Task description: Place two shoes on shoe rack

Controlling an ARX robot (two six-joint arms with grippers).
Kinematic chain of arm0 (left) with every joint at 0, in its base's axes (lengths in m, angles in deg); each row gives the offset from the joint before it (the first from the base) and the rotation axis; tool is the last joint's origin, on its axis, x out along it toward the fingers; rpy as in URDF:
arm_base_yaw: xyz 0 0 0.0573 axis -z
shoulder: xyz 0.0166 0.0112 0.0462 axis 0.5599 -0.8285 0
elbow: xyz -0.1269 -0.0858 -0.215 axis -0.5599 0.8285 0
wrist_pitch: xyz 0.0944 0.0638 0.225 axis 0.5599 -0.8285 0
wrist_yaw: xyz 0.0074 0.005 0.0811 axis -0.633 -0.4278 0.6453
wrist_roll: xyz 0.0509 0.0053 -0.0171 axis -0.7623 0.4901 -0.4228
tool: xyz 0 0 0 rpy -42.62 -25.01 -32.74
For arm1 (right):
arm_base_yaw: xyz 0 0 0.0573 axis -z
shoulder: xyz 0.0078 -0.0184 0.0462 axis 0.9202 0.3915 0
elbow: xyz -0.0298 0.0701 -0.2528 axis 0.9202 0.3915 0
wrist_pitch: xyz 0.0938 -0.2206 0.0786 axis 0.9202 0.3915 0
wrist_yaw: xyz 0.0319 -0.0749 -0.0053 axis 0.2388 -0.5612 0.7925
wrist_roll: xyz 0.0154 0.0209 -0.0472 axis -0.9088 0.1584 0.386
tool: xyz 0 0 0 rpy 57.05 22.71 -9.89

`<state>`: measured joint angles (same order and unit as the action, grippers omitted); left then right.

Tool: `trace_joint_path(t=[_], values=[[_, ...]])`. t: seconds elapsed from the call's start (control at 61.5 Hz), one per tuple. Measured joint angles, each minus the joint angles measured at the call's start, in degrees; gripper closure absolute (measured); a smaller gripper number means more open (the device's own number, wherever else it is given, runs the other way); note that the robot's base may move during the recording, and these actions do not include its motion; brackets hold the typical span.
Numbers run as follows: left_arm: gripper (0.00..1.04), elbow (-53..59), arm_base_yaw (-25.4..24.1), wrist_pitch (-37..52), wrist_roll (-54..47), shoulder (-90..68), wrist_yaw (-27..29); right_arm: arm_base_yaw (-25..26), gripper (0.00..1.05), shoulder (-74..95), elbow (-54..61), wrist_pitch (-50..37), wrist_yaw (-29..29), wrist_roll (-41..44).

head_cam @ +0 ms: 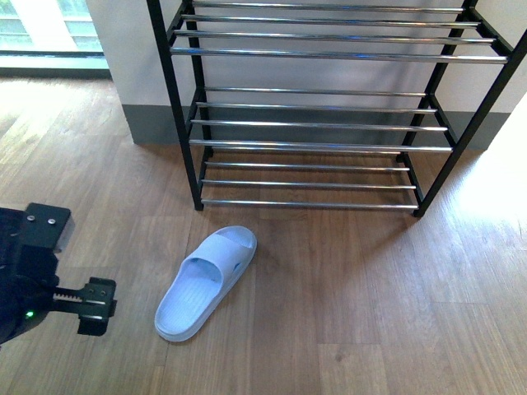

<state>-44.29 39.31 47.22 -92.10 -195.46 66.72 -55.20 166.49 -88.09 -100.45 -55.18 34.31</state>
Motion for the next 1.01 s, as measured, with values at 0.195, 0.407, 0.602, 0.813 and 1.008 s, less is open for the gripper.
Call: trace_joint_path(t=[0.195,0.407,0.602,0.813,1.008], values=[[0.09,-12.9,1.6,-3.0,-7.8,-11.1,-3.8,0.0,1.03,0.0,0.0,0.0,0.0,0.0],[0.09,-24.2,5.0,-8.9,-10.4,-15.9,-5.7,0.0,1.03,0.0,0.0,0.0,0.0,0.0],[0.09,-34.8,7.2,-15.0,-10.3,-19.6,-5.4,0.0,1.03,0.0,0.0,0.0,0.0,0.0],[0.09,-44.5,8.5,-21.8,-10.3,-24.1,-6.1,0.0,1.03,0.0,0.0,0.0,0.0,0.0],[0.09,-49.4,9.3,-23.7,-10.5,-26.9,-6.7,0.0,1.03,0.0,0.0,0.0,0.0,0.0]])
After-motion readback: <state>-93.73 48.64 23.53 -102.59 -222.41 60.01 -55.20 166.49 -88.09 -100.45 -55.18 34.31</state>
